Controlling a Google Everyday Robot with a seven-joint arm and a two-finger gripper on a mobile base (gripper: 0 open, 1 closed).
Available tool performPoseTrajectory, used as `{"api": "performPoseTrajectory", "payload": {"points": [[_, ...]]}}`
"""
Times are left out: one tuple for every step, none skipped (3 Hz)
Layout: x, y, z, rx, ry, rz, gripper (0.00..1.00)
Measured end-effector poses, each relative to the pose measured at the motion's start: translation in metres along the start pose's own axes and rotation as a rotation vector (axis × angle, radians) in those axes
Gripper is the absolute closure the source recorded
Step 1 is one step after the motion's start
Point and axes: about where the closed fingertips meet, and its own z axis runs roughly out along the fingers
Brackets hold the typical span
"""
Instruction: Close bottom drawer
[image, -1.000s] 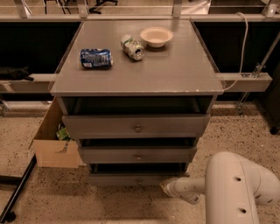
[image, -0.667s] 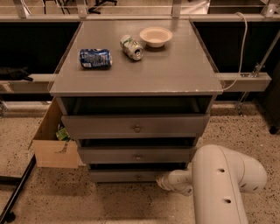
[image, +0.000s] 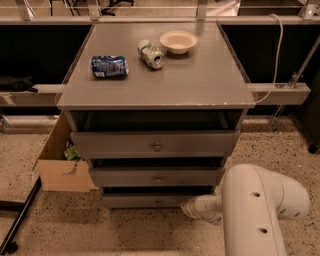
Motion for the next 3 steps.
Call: {"api": "performPoseTrajectory", "payload": {"points": [[0.025,-0.001,-0.025,0.03,0.011,-0.019,1.0],[0.075,0.015,-0.074,0.075,-0.016,-0.058,1.0],[0.113,0.022,-0.107,0.124,-0.038,-0.062,1.0]]}}
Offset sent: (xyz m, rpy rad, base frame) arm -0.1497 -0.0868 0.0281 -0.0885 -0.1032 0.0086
